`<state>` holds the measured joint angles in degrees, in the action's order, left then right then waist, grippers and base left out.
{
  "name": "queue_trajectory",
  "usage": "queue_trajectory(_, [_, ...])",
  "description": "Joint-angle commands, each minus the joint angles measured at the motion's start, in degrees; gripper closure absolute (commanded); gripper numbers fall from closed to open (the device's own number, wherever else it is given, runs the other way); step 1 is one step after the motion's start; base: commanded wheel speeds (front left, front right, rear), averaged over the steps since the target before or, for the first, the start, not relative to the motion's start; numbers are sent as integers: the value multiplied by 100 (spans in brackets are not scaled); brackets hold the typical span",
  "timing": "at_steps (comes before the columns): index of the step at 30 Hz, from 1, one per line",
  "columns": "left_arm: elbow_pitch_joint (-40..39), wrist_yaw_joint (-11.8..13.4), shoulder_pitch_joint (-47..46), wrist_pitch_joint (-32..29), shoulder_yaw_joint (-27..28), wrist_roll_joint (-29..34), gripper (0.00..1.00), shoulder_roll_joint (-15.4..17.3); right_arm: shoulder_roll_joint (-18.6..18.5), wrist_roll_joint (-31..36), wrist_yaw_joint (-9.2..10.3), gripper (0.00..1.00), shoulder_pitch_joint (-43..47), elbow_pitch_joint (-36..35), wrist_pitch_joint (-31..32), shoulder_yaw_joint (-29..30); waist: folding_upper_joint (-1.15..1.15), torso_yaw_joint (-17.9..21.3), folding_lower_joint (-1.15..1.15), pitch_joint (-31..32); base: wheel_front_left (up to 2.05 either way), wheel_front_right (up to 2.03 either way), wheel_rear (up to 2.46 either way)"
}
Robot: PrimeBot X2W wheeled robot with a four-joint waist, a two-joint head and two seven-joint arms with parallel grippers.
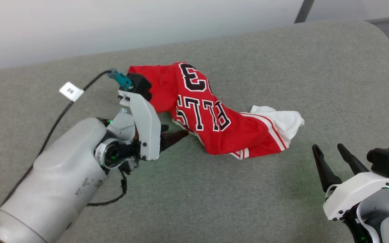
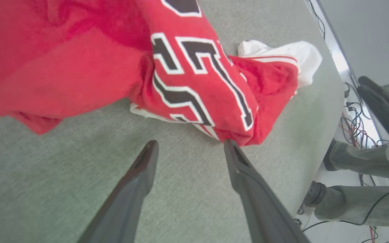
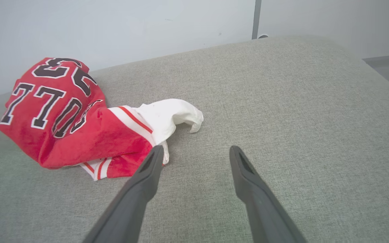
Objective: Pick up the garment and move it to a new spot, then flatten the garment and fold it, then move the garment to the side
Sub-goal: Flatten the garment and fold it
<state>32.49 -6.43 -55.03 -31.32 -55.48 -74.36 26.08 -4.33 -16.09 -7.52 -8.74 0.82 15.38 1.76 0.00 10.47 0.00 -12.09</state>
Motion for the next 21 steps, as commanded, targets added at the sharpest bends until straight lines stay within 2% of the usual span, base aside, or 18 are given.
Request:
queue_trajectory(1, [-14,32,48,-10,40,-24,0,2,20,-16,6,0,51,-25,-16,13,0,87,0,-82,0,0,0])
queue_trajectory(8, [-64,223,64,25,490,-594,0,-121,68,-45,6,0,63,15,-89,-48,0,298,0,-241,0,0,0])
queue_trajectory(15, [257,356,117,15,454,-605,0,-242,105,-71,6,0,-40,100,-201,-111,0,417,0,-402,0,0,0])
queue_trajectory(16, [312,336,118,8,434,-597,60,-256,110,-78,6,0,-61,118,-220,-121,0,429,0,-419,0,0,0])
queue_trajectory(17, [360,304,104,0,412,-560,100,-266,115,-80,6,0,-83,129,-227,-123,0,435,0,-432,0,0,0])
queue_trajectory(21, [583,274,-32,100,390,-455,100,-281,127,-75,6,0,-149,167,-305,-156,0,445,0,-452,0,0,0])
